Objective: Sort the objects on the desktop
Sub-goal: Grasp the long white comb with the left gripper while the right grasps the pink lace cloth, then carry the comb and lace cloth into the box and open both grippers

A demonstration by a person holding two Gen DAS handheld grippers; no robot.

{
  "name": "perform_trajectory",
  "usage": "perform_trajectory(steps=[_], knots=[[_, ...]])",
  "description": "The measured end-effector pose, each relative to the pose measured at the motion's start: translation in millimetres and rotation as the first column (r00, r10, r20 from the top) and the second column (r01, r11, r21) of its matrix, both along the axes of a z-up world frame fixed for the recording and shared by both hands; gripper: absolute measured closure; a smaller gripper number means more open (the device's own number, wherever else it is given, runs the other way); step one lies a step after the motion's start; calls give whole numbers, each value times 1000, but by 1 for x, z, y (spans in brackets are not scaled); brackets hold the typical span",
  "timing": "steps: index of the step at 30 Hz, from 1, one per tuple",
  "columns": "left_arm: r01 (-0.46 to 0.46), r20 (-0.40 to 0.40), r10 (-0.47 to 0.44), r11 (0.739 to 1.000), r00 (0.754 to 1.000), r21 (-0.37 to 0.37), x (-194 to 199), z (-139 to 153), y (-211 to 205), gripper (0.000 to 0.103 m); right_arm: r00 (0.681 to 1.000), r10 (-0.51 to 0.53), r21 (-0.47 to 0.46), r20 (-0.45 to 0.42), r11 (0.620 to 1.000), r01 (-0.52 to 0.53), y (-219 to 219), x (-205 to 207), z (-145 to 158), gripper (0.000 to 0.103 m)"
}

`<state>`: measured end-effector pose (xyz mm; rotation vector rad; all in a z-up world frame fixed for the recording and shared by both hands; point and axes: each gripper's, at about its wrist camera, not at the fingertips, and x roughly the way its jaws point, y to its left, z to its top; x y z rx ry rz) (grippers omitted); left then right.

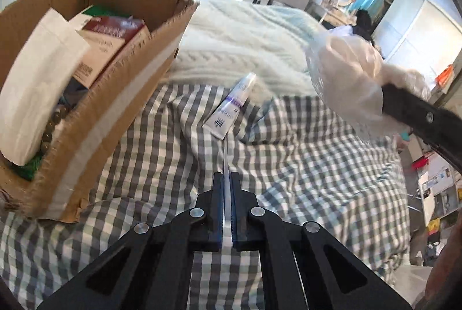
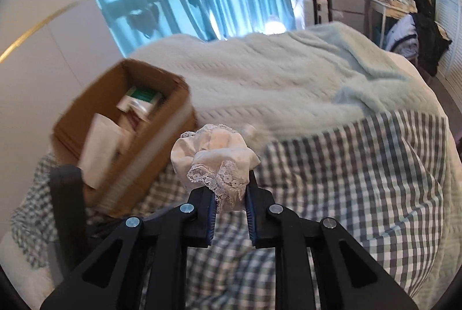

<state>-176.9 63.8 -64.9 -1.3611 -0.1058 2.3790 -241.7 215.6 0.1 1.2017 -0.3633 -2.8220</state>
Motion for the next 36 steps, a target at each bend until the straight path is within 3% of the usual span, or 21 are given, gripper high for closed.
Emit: perform_trajectory(steps=[5, 10, 12, 19, 23, 26, 29, 36], knots=[[26, -26, -26, 1000, 999, 0, 0, 12, -6, 100, 999, 18, 0, -43, 1000, -18, -13, -3, 18, 86], [102, 0, -103, 991, 995, -86, -1, -15, 6, 98, 999, -6, -26, -44, 1000, 4, -3, -5, 14, 84], [123, 24, -121, 985, 992, -120, -2, -31, 11, 96, 999, -19, -33, -36, 999, 18, 5, -4, 7, 84], [97, 127, -86, 991, 988, -87, -24, -75, 17, 92, 999, -50, -73, 16, 996, 51, 33, -11, -28, 84], [135, 167, -117, 986, 979, -99, -28, -92, 25, 89, 997, -55, -95, 47, 994, 59, 42, -17, -52, 84], [181, 141, -163, 976, 977, -121, -23, -92, 28, 91, 996, -60, -117, 67, 991, 68, 49, -20, -66, 84], [183, 127, -172, 980, 977, -81, -17, -84, 27, 100, 995, -63, -132, 80, 988, 74, 52, -18, -74, 84], [165, -59, -167, 986, 984, -22, 4, -33, 26, 100, 996, -69, -121, 57, 990, 76, 52, -5, -60, 84]])
